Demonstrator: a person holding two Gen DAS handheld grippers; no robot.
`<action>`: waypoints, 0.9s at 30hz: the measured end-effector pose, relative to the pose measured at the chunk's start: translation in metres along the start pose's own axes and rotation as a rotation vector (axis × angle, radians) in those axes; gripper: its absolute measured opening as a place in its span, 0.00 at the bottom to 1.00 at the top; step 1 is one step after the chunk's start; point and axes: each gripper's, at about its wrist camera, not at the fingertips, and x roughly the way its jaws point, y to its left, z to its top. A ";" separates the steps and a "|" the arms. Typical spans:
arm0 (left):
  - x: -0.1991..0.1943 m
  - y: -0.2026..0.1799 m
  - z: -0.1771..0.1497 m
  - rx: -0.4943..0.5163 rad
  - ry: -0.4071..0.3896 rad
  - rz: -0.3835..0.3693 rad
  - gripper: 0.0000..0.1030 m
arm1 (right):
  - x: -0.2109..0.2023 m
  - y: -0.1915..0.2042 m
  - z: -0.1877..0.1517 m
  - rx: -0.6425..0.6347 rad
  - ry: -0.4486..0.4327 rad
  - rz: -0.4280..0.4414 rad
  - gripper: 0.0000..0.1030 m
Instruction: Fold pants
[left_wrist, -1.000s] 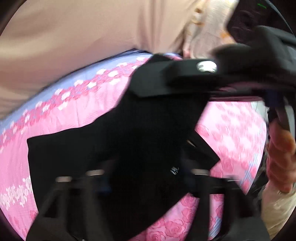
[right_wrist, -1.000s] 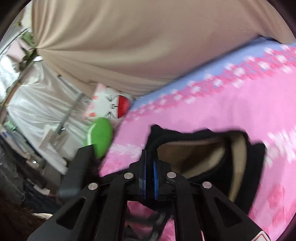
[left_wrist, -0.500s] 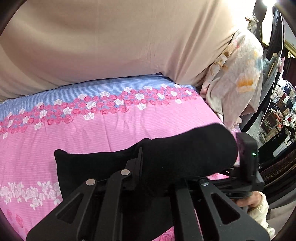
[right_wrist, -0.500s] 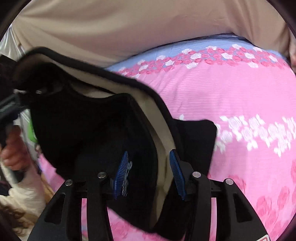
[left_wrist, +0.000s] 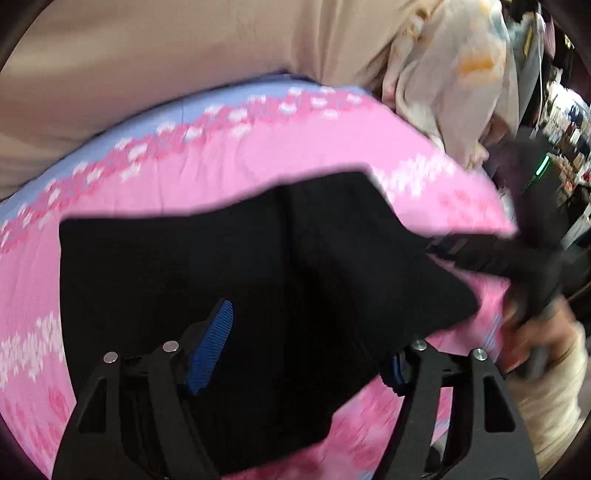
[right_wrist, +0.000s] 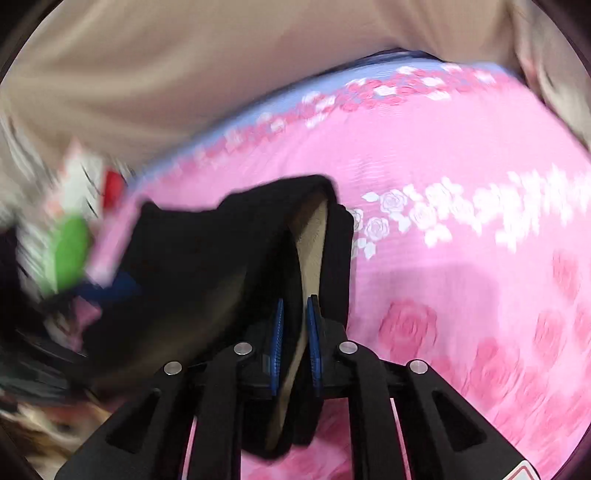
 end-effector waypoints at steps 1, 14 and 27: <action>-0.013 0.010 -0.008 -0.026 -0.028 -0.009 0.68 | -0.015 0.000 -0.002 0.008 -0.038 -0.015 0.37; -0.090 0.136 -0.060 -0.356 -0.139 0.200 0.86 | -0.041 0.135 0.036 -0.262 -0.108 0.185 0.61; -0.065 0.150 -0.105 -0.338 -0.045 0.230 0.87 | 0.201 0.251 0.080 -0.519 0.307 0.030 0.20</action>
